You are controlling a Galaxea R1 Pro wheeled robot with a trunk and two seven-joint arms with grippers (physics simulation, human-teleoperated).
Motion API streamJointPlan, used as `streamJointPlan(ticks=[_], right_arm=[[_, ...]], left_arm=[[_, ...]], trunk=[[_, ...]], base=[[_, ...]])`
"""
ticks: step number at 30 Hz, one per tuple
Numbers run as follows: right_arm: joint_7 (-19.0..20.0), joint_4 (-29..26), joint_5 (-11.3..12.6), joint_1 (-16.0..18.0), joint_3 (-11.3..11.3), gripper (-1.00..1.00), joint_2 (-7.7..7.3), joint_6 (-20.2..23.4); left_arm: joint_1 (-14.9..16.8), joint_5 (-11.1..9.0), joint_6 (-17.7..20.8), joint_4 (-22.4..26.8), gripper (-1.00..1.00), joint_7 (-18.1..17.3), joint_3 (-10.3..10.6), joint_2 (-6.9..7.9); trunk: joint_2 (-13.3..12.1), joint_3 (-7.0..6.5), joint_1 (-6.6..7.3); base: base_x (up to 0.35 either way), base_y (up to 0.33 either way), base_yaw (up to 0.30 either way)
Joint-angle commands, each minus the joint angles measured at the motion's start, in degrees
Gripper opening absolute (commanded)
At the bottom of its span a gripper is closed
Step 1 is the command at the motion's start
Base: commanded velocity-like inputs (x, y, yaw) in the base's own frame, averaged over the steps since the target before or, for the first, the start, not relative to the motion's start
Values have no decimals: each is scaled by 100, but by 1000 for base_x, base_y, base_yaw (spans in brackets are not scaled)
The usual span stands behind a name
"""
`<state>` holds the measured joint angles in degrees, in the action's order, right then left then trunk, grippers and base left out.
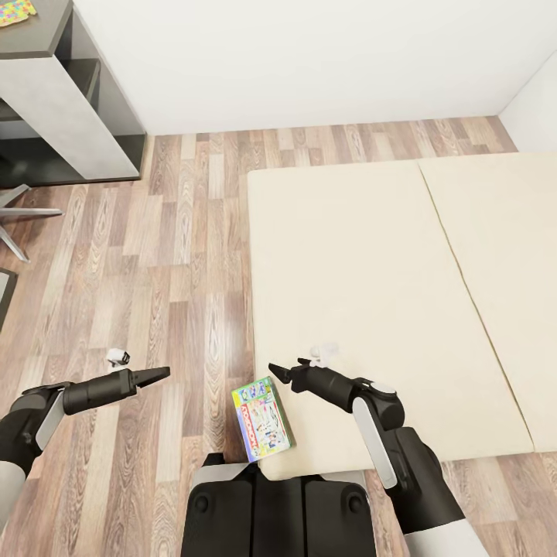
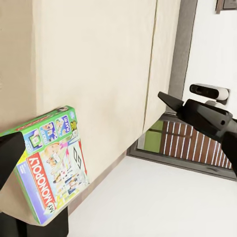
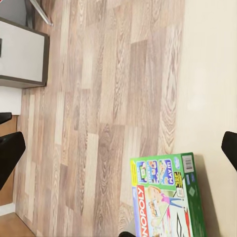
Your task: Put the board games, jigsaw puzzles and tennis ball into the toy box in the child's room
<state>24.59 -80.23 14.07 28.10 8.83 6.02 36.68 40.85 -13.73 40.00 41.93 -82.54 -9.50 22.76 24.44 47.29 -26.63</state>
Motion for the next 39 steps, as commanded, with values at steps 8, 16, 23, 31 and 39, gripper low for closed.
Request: streamJointPlan(ticks=[8,16,23,31,39], right_arm=[[2,37,23,2,-12,100,5,25],[2,53,21,2,-13,100,5,23],[2,119,17,2,-13,100,7,23],[2,148,16,2,-13,100,8,23],[2,173,16,2,-13,100,11,23]], left_arm=[[1,-7,60,0,100,-17,1,8],[1,-7,61,0,100,-17,1,9],[1,-7,64,0,100,-17,1,10],[1,-7,68,0,100,-17,1,15],[1,-7,63,0,100,-24,1,18]], trunk=[[8,6,-3],[8,6,-3],[8,6,-3],[8,6,-3],[8,6,-3]], base=[[0,0,0],[0,53,0],[0,182,0],[0,219,0],[0,216,0]])
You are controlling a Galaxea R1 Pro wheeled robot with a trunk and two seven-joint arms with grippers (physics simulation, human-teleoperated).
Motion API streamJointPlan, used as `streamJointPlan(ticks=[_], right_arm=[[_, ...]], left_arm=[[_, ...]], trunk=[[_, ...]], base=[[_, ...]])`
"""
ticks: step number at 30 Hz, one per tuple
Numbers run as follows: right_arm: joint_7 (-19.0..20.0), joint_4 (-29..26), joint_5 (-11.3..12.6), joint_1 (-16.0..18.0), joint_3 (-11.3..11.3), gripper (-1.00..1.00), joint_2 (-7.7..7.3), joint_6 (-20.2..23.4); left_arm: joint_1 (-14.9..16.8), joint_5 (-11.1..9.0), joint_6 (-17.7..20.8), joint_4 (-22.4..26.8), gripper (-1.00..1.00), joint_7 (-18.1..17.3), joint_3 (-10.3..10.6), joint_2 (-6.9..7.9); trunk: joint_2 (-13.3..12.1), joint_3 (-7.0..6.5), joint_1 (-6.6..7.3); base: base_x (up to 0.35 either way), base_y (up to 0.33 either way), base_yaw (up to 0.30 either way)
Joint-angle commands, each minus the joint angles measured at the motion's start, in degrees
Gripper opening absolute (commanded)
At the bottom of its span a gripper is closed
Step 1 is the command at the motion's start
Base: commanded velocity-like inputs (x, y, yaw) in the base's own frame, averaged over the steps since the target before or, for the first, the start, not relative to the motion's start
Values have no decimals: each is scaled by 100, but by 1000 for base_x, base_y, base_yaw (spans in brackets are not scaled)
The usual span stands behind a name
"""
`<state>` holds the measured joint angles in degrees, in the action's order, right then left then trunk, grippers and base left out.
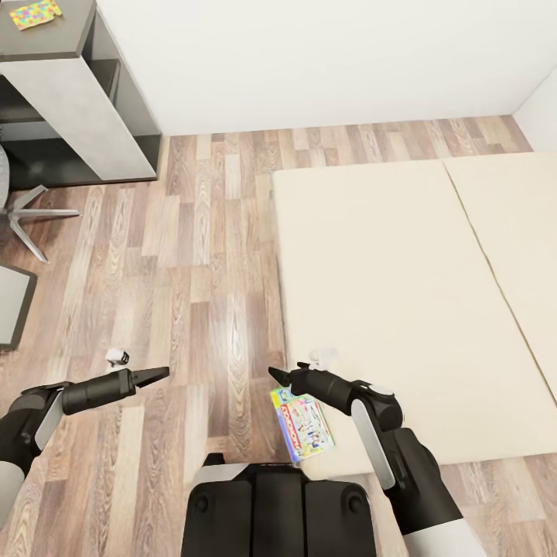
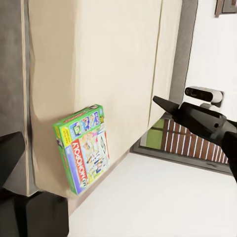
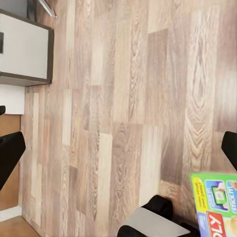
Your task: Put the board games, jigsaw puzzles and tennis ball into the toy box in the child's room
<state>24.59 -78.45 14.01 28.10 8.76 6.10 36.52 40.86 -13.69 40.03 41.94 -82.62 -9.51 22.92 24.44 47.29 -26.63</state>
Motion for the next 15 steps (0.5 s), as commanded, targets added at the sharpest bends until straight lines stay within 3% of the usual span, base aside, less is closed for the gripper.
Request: streamJointPlan(ticks=[1,15], right_arm=[[2,-5,23,2,-7,100,4,39],[2,69,23,2,-14,100,5,39]], left_arm=[[1,-11,61,-1,100,-16,0,2],[1,-11,66,-1,100,-17,-7,16]], trunk=[[8,6,-3],[8,6,-3]], base=[[0,215,0],[0,215,0]])
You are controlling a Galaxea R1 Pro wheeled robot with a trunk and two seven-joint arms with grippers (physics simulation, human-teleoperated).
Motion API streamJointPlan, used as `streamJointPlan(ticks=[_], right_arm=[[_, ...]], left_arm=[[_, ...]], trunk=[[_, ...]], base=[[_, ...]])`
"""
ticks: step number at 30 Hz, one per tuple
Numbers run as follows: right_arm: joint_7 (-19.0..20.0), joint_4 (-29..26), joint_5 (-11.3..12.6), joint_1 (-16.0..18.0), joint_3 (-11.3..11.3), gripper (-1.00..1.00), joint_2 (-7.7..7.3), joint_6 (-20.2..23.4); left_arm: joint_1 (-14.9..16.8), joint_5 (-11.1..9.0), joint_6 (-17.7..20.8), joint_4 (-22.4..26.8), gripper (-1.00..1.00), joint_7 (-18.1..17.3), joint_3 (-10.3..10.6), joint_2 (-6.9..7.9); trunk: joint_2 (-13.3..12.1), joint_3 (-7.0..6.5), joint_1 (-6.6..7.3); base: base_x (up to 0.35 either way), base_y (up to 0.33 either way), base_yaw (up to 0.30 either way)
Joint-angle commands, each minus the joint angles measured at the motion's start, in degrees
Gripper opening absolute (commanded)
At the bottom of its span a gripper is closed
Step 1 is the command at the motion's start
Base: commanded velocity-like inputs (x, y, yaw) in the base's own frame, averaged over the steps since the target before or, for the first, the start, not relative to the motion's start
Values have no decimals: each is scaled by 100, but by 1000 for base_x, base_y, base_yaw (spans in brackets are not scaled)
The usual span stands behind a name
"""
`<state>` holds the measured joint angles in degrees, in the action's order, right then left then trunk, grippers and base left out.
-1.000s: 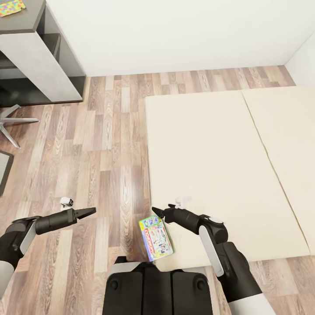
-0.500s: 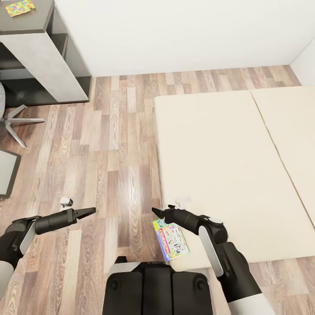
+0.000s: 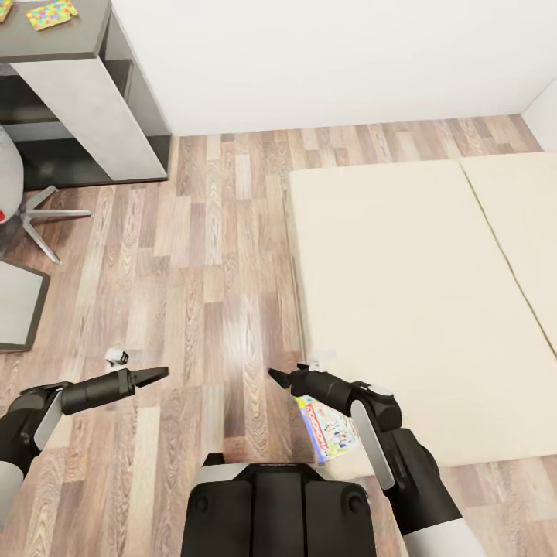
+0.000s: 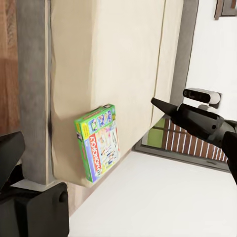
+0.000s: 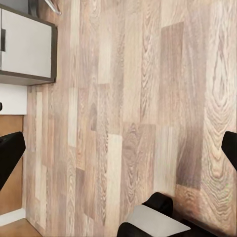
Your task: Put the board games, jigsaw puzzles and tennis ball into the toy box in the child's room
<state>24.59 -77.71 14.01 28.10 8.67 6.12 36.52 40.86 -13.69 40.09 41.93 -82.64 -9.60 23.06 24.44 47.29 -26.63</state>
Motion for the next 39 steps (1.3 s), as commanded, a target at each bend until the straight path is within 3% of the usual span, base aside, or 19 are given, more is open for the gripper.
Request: streamJointPlan(ticks=[1,28,39], right_arm=[[2,-3,23,2,-6,100,3,39],[1,-7,6,2,6,100,12,39],[2,-7,29,2,3,100,11,39]], left_arm=[[1,-11,60,0,100,-15,2,4],[1,-11,54,-1,100,-23,2,15],[1,-11,52,-1,100,-31,2,20]], trunk=[[8,6,-3],[8,5,-3],[8,-28,-3]], base=[[0,215,0],[0,223,-2],[0,228,-202]])
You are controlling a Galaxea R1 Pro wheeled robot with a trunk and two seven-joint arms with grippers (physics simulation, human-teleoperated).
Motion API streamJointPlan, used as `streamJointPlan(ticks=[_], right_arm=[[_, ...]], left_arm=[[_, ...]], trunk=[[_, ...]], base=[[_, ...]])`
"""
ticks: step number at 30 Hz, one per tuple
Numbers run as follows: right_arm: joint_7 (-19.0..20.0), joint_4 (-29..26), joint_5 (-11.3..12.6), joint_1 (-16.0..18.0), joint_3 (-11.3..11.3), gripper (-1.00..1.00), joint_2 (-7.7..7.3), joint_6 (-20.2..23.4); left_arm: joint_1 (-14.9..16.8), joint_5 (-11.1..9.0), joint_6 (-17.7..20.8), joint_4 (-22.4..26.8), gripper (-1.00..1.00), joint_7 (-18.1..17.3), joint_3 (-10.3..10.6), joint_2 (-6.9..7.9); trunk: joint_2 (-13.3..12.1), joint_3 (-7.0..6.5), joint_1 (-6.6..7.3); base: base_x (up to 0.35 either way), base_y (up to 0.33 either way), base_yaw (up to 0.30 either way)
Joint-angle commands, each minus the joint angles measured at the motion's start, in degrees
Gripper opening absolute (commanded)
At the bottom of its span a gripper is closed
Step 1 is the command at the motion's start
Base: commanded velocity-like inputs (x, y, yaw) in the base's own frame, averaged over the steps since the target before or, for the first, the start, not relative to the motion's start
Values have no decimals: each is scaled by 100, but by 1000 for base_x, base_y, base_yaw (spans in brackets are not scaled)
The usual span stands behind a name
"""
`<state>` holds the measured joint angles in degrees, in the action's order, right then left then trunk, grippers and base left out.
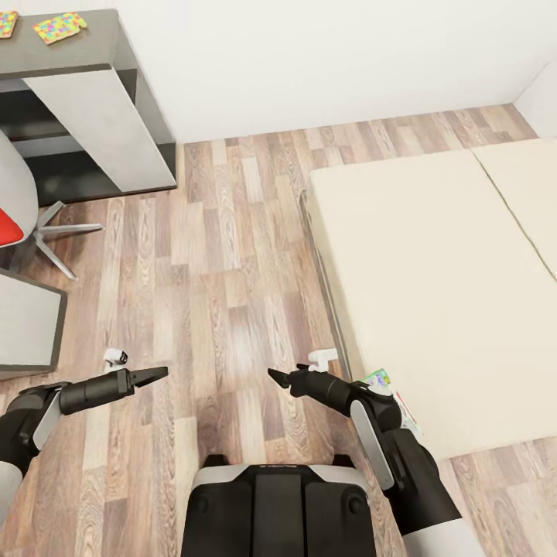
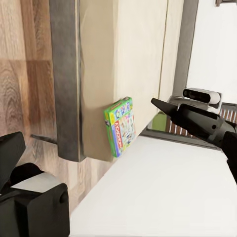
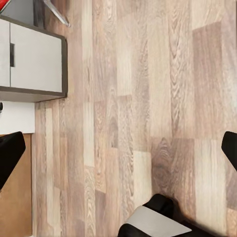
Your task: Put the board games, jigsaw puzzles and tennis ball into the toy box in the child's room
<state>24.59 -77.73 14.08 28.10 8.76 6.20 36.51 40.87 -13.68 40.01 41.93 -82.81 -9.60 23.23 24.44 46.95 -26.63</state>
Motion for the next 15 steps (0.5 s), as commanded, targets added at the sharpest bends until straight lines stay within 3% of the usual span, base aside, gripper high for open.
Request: streamJointPlan(ticks=[1,9,15], right_arm=[[2,-5,23,3,-5,100,4,40],[1,-3,23,3,-5,100,4,40],[1,-4,24,3,-5,100,4,40]], left_arm=[[0,-13,60,-1,100,-15,0,4],[0,-12,61,-1,100,-16,-6,13],[0,-13,61,-1,100,-15,-7,14]], trunk=[[8,2,-3],[8,-29,-3],[8,-56,-3]], base=[[-27,223,-252],[-64,247,-254],[-17,158,-255]])
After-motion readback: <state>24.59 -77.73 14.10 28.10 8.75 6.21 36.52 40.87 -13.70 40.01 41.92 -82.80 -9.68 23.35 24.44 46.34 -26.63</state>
